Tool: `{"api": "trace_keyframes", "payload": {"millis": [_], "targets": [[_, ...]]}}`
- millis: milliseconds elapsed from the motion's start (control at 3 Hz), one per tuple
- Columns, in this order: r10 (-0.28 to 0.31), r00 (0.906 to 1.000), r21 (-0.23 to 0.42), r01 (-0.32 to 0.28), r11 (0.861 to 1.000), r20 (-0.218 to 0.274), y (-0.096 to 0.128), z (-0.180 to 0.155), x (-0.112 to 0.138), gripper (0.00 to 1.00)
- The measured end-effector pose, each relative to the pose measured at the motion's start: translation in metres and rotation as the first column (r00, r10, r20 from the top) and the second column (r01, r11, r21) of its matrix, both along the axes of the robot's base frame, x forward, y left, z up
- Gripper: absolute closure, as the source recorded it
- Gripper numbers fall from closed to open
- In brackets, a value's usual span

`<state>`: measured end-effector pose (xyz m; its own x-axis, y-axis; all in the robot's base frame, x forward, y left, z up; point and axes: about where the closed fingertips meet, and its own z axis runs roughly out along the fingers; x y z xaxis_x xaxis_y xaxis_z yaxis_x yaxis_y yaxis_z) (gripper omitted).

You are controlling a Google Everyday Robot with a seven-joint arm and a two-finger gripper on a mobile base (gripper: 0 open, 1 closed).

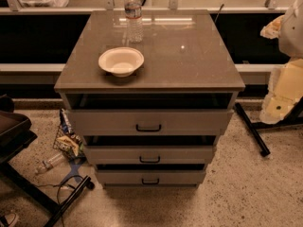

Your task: Open middle drawer

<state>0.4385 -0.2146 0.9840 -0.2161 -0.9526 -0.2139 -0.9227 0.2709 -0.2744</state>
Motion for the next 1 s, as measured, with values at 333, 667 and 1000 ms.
{"api": "trace_keyframes", "payload": {"millis": [333,667,1000], "targets": [[0.000,1.0000,0.000,0.000,1.000,0.000,0.000,0.000,0.000,0.00],[0.001,0.9998,0.016,-0.001,1.000,0.019,0.005,-0.010,0.008,0.00],[0.004,0.9995,0.078,-0.006,0.997,0.031,0.032,-0.060,0.028,0.00]]}}
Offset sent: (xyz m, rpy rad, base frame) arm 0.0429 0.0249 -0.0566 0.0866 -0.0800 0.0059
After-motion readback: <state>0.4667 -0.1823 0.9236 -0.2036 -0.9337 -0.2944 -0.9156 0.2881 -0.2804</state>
